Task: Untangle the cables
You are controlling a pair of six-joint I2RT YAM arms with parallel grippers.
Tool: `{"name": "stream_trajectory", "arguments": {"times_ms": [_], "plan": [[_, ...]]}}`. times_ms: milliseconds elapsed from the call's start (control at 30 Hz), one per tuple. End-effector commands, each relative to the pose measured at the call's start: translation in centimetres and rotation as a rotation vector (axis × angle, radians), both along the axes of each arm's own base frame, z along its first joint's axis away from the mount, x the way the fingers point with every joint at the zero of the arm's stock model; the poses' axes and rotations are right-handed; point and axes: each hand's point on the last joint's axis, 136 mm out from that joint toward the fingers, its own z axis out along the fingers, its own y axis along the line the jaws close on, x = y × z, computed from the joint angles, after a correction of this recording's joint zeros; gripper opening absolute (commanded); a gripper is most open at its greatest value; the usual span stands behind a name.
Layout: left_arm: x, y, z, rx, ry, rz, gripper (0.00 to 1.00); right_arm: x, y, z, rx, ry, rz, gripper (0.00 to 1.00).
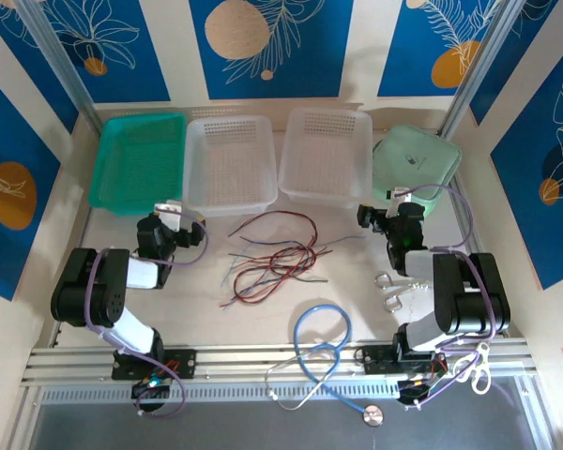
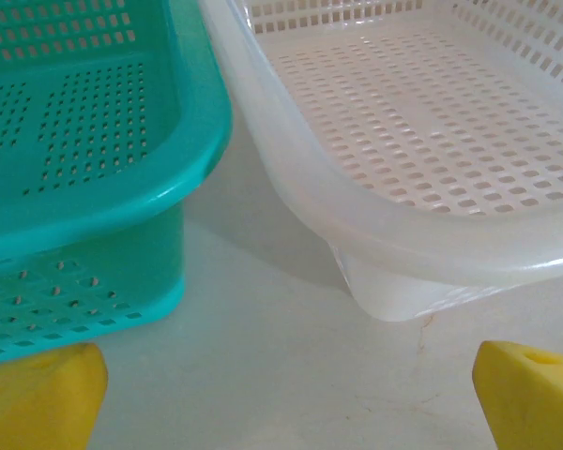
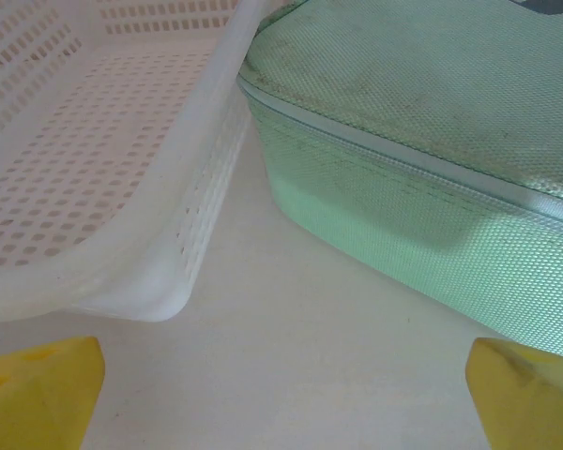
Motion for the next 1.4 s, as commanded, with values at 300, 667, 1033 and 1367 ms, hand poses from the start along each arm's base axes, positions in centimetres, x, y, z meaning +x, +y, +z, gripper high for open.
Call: {"name": "stream_trajectory", "arguments": {"times_ms": [300,667,1033,1367], "plan": [[0.1,-0.6,1.5,0.003,-0.06,-0.036,0.99,0.7,0.2,1.0,0.016,-0.027,0.009,0.99],[0.7,1.1,1.3,0.001,-0.03,0.07,0.99,0.7,0.2,1.0,0.016,-0.028,0.009,0.99],[0.5,0.7,1.5,-0.001,-0.045,0.044,1.0,0.3,0.2,1.5,0.024,-0.045,0.016,0.99],[-4.0,1.3,5.8,0.04,-0.294,0.13,0.99,-6.2,-1.6,6.6,0.019,-0.193,-0.102,0.99]]}}
